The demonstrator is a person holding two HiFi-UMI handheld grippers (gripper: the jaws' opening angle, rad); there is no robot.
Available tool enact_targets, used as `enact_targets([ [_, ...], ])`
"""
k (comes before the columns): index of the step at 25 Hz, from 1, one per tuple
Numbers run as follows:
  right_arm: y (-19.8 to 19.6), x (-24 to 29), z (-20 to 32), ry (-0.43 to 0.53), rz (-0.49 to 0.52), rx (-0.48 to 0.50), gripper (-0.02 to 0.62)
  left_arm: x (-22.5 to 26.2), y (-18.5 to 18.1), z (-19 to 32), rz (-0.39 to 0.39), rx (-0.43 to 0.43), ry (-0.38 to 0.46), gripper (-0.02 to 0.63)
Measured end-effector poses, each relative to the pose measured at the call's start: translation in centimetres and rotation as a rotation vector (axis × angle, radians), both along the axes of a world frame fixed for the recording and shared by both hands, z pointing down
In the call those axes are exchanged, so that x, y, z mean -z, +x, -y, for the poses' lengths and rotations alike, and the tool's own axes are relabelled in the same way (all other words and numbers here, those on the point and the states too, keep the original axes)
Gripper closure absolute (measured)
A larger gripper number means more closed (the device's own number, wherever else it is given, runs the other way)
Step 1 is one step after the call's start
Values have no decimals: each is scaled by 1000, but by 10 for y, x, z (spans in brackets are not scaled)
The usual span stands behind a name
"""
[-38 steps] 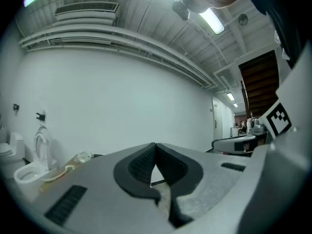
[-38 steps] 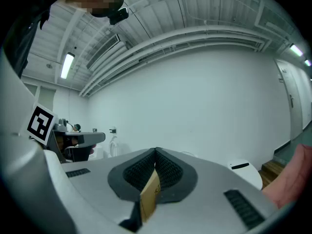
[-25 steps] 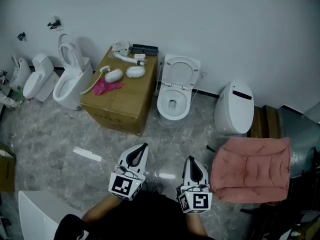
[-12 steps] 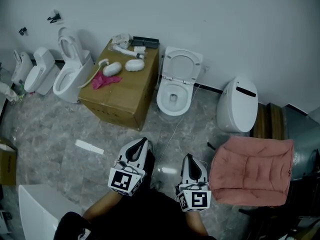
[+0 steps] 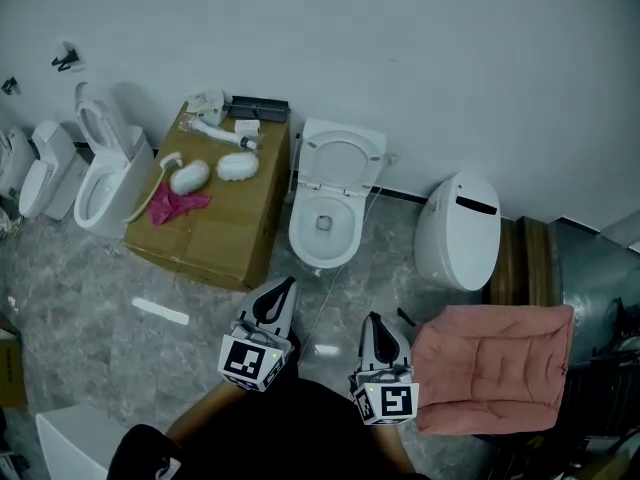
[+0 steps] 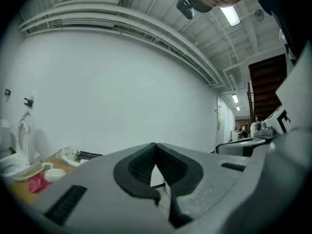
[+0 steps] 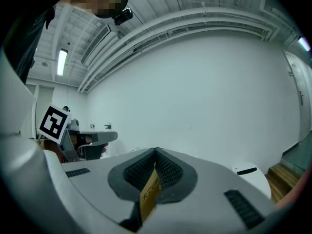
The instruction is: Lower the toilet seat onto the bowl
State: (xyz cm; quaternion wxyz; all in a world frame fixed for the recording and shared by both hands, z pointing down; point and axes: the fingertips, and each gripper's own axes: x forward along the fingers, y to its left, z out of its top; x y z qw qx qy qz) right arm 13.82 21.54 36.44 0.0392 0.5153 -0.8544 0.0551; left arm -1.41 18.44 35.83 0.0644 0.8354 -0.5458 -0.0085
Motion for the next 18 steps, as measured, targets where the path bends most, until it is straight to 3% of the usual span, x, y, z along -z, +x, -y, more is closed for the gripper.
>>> enact_targets([
  [6, -29, 2, 100, -1, 7, -11, 571, 2, -14, 103, 23, -64, -6, 598],
  [18, -33, -24, 258, -62, -25, 7, 571, -24, -38, 231, 29, -28, -75, 598],
])
